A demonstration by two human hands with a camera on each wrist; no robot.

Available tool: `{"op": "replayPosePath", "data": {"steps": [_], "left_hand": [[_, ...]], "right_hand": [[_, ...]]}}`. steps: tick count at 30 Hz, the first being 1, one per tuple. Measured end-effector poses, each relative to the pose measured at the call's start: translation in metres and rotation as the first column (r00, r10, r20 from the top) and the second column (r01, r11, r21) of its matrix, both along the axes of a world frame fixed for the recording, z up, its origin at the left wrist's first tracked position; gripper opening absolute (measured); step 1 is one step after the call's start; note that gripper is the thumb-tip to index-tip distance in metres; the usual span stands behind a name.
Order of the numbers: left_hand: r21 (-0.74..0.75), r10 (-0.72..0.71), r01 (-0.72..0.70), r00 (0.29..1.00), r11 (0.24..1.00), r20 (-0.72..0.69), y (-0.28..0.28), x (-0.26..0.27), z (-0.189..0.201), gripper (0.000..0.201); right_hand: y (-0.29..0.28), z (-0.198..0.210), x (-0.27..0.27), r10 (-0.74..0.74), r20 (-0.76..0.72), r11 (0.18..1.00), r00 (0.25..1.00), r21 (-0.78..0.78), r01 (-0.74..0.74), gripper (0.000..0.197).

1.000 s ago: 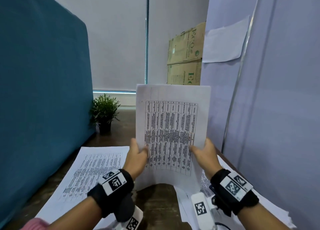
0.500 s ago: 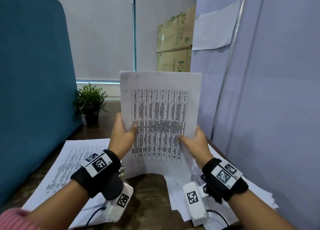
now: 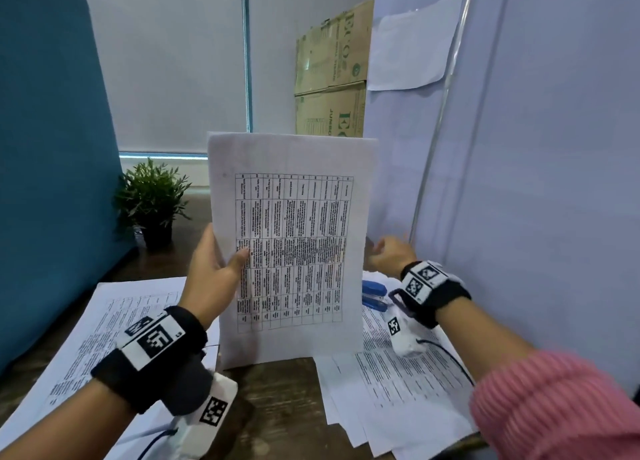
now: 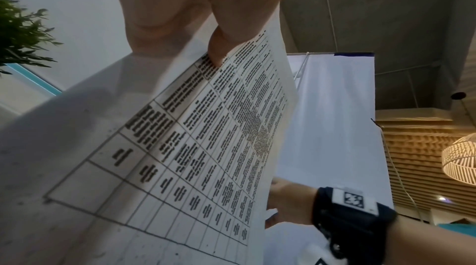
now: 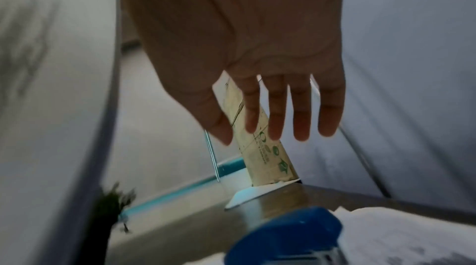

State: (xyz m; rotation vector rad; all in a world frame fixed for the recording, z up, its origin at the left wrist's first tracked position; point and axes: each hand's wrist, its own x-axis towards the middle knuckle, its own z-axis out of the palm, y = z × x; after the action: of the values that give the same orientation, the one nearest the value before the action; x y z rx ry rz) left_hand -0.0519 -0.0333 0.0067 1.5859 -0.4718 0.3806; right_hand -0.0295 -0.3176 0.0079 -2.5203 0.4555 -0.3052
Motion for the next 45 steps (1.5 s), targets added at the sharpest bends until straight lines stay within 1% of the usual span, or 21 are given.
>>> {"op": "replayPosePath", "data": {"steps": [1, 3, 5, 7, 8, 11, 12, 14, 16, 17, 18, 20, 23, 26, 28, 29, 33, 35, 38, 41, 45], "left_hand": [[-0.004, -0.010, 0.010, 1.000, 1.000, 0.000, 0.000, 0.000, 0.000, 0.038], [-0.020, -0.030, 0.030, 1.000, 0.999, -0.003, 0.000, 0.000, 0.000, 0.040], [-0.029, -0.044, 0.043, 0.999, 0.999, -0.003, 0.001, 0.000, -0.001, 0.039], [-0.034, -0.054, 0.054, 0.999, 0.998, -0.001, 0.002, 0.001, -0.002, 0.038], [-0.034, -0.059, 0.059, 0.998, 0.998, 0.003, 0.002, 0.001, -0.003, 0.039], [-0.039, -0.081, 0.082, 0.997, 0.996, 0.014, 0.002, 0.002, -0.004, 0.038], [-0.042, -0.085, 0.085, 0.996, 0.995, 0.015, 0.003, 0.002, -0.004, 0.038], [-0.046, -0.093, 0.093, 0.996, 0.995, 0.012, 0.003, 0.003, -0.006, 0.038], [-0.049, -0.097, 0.097, 0.995, 0.994, 0.010, 0.003, 0.003, -0.007, 0.040], [-0.051, -0.099, 0.099, 0.995, 0.994, 0.008, 0.003, 0.003, -0.007, 0.040], [-0.056, -0.103, 0.103, 0.995, 0.993, 0.003, 0.003, 0.003, -0.006, 0.040], [-0.067, -0.115, 0.115, 0.993, 0.991, -0.007, 0.003, 0.002, -0.005, 0.039], [-0.068, -0.122, 0.121, 0.992, 0.990, -0.008, 0.003, 0.000, -0.004, 0.039], [-0.067, -0.115, 0.114, 0.993, 0.991, -0.007, 0.004, 0.001, -0.003, 0.039], [-0.073, -0.114, 0.112, 0.993, 0.991, -0.013, 0.005, 0.002, -0.002, 0.039], [-0.077, -0.113, 0.112, 0.994, 0.991, -0.013, 0.005, 0.002, -0.002, 0.038], [-0.087, -0.119, 0.118, 0.993, 0.989, -0.001, 0.007, -0.001, -0.002, 0.039], [-0.082, -0.119, 0.119, 0.993, 0.989, 0.008, 0.006, -0.002, -0.001, 0.038], [-0.084, -0.117, 0.118, 0.993, 0.989, 0.014, 0.006, -0.002, -0.001, 0.038], [-0.096, -0.135, 0.136, 0.991, 0.986, 0.015, 0.007, -0.004, -0.002, 0.038], [-0.102, -0.157, 0.158, 0.987, 0.982, 0.020, 0.008, -0.008, -0.002, 0.040]], "right_hand": [[-0.001, -0.009, 0.012, 0.057, -0.112, 0.992, 0.992, -0.108, -0.069, 0.017], [-0.004, -0.028, 0.037, 0.113, -0.219, 0.965, 0.969, -0.209, -0.160, 0.029], [-0.007, -0.048, 0.059, 0.138, -0.250, 0.955, 0.958, -0.223, -0.195, 0.020], [-0.016, -0.074, 0.079, 0.119, -0.299, 0.955, 0.947, -0.226, -0.192, 0.024], [-0.024, -0.092, 0.093, 0.079, -0.324, 0.951, 0.943, -0.258, -0.168, 0.032], [-0.071, -0.160, 0.157, -0.008, -0.370, 0.918, 0.929, -0.371, -0.140, 0.087], [-0.086, -0.179, 0.180, 0.003, -0.377, 0.919, 0.926, -0.365, -0.151, 0.094], [-0.104, -0.193, 0.213, 0.108, -0.294, 0.947, 0.950, -0.262, -0.188, 0.082], [-0.061, -0.141, 0.158, 0.080, -0.305, 0.972, 0.949, -0.186, -0.141, 0.057], [-0.034, -0.102, 0.116, 0.121, -0.277, 0.979, 0.953, -0.126, -0.161, 0.037], [-0.018, -0.083, 0.097, 0.150, -0.257, 0.979, 0.955, -0.095, -0.179, 0.018], [-0.005, -0.058, 0.069, 0.184, -0.189, 0.982, 0.965, -0.002, -0.187, 0.023], [-0.003, -0.026, 0.055, 0.182, -0.007, 0.980, 0.983, 0.079, -0.181, 0.016], [-0.002, 0.028, 0.025, 0.048, 0.292, 0.961, 0.955, 0.246, -0.124, 0.024], [-0.001, 0.067, 0.008, -0.064, 0.570, 0.918, 0.819, 0.356, -0.176, 0.009], [0.003, 0.087, -0.002, -0.109, 0.670, 0.901, 0.734, 0.378, -0.212, 0.009], [0.030, 0.155, -0.047, -0.203, 0.892, 0.803, 0.404, 0.388, -0.452, 0.012], [0.046, 0.172, -0.060, -0.188, 0.926, 0.744, 0.328, 0.352, -0.568, 0.012], [0.074, 0.180, -0.062, -0.117, 0.945, 0.732, 0.304, 0.290, -0.617, 0.017], [0.098, 0.175, -0.050, -0.012, 0.945, 0.775, 0.328, 0.216, -0.594, 0.023], [0.123, 0.164, -0.040, 0.080, 0.925, 0.785, 0.372, 0.171, -0.595, 0.018]]}}
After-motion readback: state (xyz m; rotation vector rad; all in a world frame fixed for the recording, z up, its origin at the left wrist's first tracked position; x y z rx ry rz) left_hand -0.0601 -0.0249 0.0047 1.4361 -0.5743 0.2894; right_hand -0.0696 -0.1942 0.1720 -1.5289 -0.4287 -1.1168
